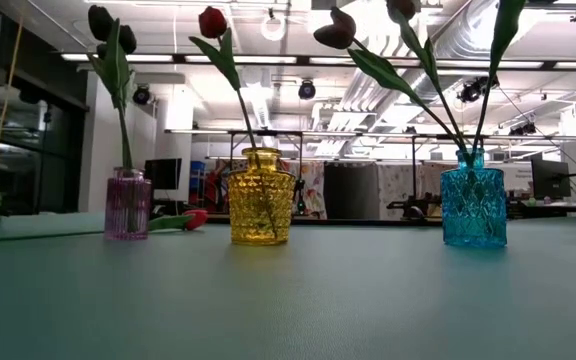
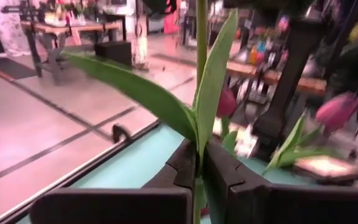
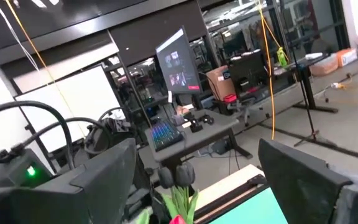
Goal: Sort flowers into vase by color
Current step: Put the bottom pink flower into the yellow vase
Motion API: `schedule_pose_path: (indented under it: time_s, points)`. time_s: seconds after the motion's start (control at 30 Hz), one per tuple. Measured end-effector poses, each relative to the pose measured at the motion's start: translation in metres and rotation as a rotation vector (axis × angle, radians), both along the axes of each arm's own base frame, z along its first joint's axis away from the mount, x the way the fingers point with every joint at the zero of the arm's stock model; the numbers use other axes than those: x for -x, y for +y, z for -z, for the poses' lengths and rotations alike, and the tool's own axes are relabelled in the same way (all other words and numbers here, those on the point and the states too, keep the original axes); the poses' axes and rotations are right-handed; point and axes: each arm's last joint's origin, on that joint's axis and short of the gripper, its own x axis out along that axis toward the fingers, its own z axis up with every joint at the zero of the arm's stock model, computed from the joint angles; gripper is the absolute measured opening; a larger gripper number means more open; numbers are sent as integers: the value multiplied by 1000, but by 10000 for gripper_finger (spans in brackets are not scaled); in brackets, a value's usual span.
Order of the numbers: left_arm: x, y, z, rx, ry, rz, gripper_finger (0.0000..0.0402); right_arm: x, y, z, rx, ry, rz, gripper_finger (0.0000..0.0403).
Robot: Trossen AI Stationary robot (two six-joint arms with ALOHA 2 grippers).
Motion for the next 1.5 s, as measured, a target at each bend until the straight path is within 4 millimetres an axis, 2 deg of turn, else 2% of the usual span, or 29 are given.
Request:
schedule_pose_path:
  time_s: [0.13,0.33,0.8,1.03,1.23,1.4,1.5]
  points:
    - [-6,3,3,-11,-32,-21,0,3,0,-2,25,1,4,325]
    - [-3,6,8,-29,31,-88,0,7,1,-5,50,2,7,325]
    - [-25,0,46,7,97,-143,0,11,2,-8,52,-8,6,325]
    - [-26,0,49,33,95,-151,9,11,2,-8,45,-11,4,325]
    - [-26,6,47,79,107,-80,55,11,2,-8,45,-11,4,325]
    - [-23,8,44,115,120,-19,121,11,2,-8,45,-11,4,325]
    - [-14,9,37,124,130,-11,164,11,2,-8,45,-11,4,325]
